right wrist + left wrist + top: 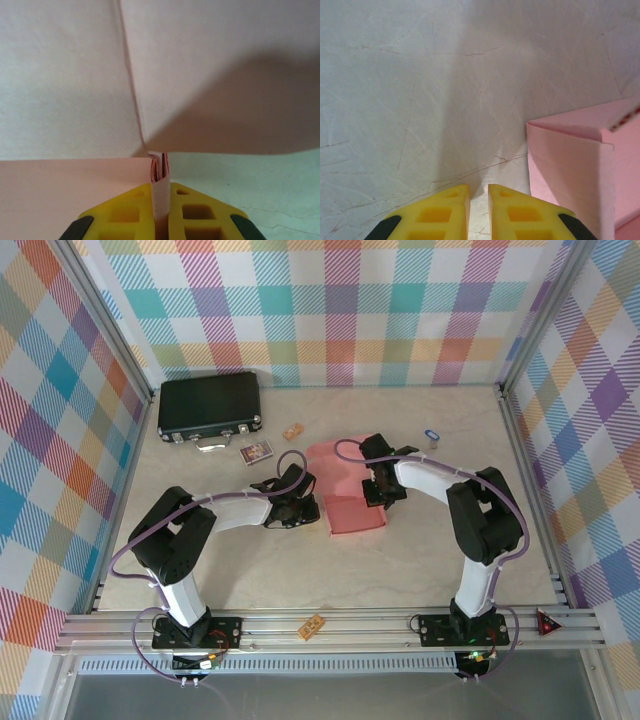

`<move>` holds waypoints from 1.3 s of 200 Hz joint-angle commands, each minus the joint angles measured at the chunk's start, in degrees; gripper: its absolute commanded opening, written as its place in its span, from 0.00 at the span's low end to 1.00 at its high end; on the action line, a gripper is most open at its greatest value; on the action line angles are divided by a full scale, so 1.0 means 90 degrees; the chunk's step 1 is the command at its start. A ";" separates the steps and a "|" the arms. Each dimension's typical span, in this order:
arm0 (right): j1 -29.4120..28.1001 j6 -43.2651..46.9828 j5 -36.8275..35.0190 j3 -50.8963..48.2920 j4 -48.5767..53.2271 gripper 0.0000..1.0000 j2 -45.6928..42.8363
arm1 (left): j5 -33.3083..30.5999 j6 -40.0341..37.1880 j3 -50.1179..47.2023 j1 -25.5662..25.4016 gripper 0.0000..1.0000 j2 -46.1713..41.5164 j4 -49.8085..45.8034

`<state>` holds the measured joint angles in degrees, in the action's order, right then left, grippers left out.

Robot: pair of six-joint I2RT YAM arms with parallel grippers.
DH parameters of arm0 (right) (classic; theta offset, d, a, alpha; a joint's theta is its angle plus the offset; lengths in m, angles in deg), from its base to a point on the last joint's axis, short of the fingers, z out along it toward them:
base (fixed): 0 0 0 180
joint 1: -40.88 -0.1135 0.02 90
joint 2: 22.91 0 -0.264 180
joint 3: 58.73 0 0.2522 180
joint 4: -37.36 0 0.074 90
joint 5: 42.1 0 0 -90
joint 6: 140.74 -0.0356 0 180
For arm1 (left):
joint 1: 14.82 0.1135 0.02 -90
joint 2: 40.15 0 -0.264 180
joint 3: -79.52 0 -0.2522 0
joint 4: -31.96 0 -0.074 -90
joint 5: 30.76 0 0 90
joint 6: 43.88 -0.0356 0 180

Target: Fold the paper box

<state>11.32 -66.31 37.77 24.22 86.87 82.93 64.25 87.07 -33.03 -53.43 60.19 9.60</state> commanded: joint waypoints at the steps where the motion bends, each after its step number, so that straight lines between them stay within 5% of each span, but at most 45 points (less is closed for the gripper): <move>1: -0.0043 0.0031 -0.0447 0.0047 0.0378 0.07 0.0211 | -0.0049 0.0051 -0.0107 -0.0080 0.18 0.0102 0.0033; 86: -0.0271 -0.0171 -0.1254 0.0213 0.0777 0.07 0.0580 | -0.0048 0.0074 -0.0141 -0.0079 0.18 0.0077 0.0049; 195: -0.0329 -0.0255 -0.1169 0.0145 0.0733 0.05 0.0964 | -0.0082 0.0108 -0.0228 -0.0084 0.18 -0.0062 0.0040; 260: -0.0310 -0.0344 -0.0871 0.0085 0.0542 0.08 0.0340 | -0.0096 0.0108 -0.0252 -0.0085 0.18 -0.0152 0.0008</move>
<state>8.08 -68.10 28.26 26.98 90.14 85.49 64.10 87.31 -33.99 -53.43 59.84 10.87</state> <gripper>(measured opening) 0.097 0.175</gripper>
